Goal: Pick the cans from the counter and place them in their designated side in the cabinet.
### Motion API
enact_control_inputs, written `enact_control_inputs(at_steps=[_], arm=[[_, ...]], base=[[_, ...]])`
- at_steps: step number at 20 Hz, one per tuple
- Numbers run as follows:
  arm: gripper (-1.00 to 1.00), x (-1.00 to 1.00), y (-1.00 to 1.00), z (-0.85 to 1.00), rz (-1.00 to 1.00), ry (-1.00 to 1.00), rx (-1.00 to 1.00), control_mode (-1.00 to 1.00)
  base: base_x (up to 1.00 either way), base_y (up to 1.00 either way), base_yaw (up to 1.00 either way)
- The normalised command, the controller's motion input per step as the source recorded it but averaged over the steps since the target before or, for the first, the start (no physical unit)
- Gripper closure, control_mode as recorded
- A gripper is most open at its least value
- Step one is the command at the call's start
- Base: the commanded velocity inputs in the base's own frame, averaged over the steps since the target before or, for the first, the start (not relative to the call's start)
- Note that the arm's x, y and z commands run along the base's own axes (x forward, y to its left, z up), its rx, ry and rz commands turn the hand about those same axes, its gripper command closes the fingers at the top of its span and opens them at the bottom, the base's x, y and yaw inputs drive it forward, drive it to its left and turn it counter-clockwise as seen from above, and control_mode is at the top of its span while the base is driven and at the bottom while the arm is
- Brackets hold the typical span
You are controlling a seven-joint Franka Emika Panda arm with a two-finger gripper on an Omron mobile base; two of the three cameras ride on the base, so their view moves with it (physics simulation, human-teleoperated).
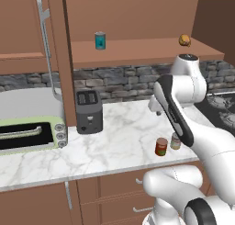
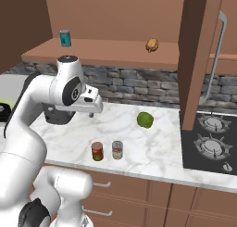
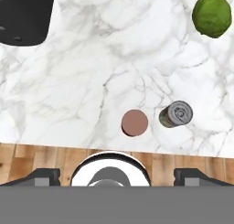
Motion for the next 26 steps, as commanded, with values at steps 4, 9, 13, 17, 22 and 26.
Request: enact_control_inputs(at_steps=[4, 9, 13, 17, 22, 26], arm=[[-1.0, 0.0, -0.18, -0.23, 0.0, 0.05, 0.0, -1.0], [-1.0, 0.0, -0.09, -0.29, 0.0, 0.06, 0.0, -1.0], [-1.0, 0.0, -0.04, -0.27, 0.0, 0.04, 0.0, -1.0], [-1.0, 0.01, 0.0, -0.25, 0.0, 0.01, 0.0, -1.0], [-1.0, 0.06, 0.0, -0.2, 0.0, 0.0, 0.0, -1.0], [-1.0, 0.1, -0.01, -0.18, 0.0, 0.0, 0.0, -1.0]], base=[[0.0, 0.0, 0.0], [0.0, 0.0, 0.0], [0.0, 0.0, 0.0], [0.0, 0.0, 0.0], [0.0, 0.0, 0.0], [0.0, 0.0, 0.0]])
